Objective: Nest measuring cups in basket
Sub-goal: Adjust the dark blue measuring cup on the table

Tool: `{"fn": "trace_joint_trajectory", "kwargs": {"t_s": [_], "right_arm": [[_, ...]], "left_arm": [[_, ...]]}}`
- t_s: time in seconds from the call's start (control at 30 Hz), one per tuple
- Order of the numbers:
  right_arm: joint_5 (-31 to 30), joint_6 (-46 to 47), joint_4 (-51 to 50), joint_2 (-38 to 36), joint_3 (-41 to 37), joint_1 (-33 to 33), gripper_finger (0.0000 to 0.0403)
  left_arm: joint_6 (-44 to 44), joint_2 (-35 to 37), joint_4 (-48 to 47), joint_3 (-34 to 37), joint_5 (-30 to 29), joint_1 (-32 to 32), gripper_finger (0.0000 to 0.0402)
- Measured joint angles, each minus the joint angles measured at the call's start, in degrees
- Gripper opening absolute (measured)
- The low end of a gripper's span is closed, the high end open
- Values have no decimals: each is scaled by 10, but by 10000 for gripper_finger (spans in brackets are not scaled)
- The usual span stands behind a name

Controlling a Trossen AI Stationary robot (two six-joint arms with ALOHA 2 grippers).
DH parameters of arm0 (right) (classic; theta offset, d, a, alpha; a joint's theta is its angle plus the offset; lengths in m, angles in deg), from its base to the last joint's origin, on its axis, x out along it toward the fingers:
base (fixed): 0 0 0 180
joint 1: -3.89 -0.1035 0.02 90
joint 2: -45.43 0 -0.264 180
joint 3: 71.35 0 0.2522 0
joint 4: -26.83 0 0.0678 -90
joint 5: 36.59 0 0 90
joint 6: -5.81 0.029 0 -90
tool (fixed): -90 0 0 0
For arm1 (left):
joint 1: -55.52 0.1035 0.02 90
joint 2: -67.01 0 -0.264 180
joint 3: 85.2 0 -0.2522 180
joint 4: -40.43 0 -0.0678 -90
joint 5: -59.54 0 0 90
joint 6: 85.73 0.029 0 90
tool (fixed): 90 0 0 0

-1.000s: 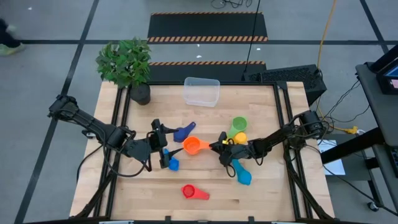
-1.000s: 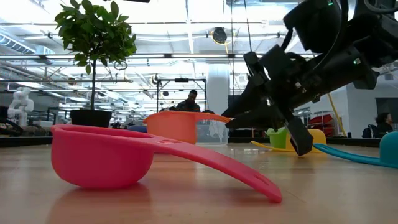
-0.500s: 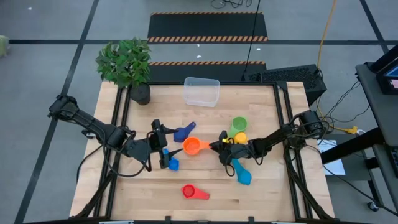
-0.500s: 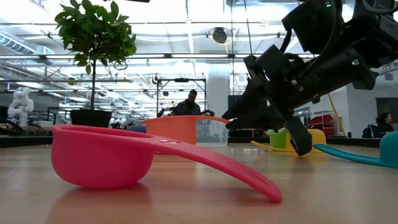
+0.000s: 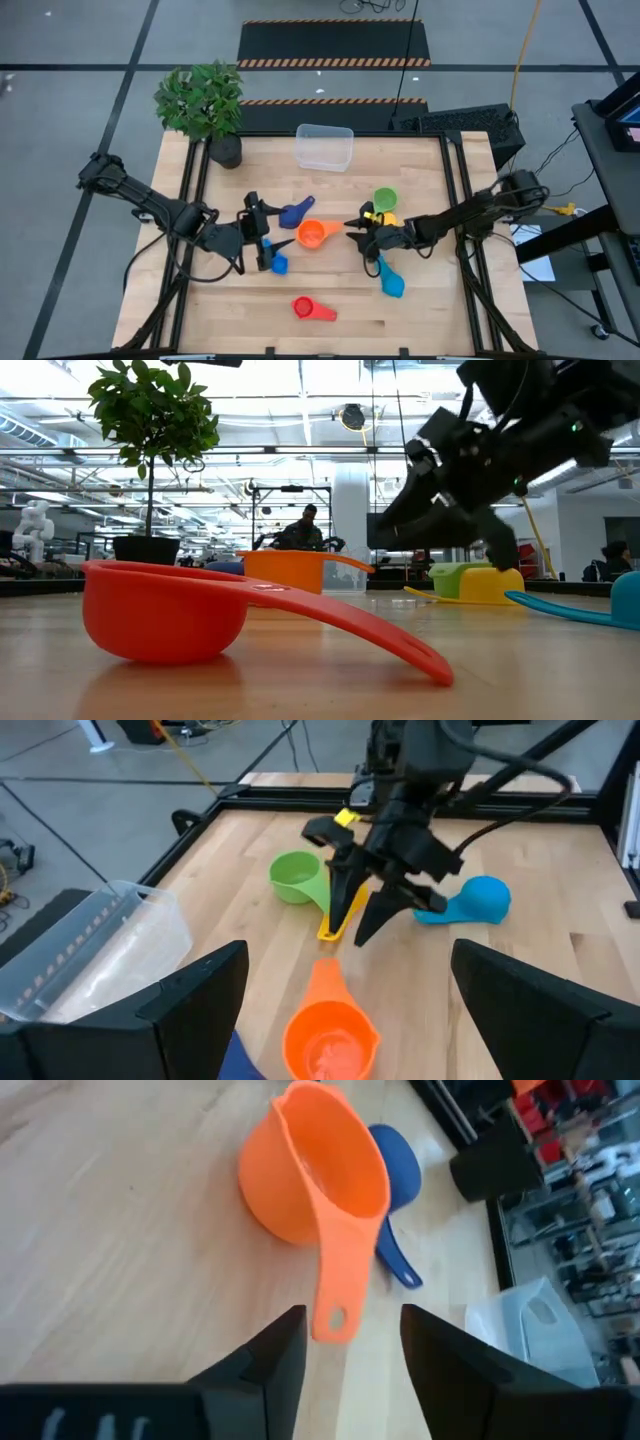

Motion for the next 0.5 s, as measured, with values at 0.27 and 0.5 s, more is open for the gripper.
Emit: {"fn": "trace_joint_trajectory", "kwargs": {"t_s": [0.27, 0.5], "right_arm": [[-1, 49, -120, -105, 0, 0, 157], [-2, 76, -155, -181, 0, 0, 156]], "left_arm": [[-13, -39, -4, 0, 12, 39, 353], [-19, -94, -17, 0, 93, 108, 353]]}}
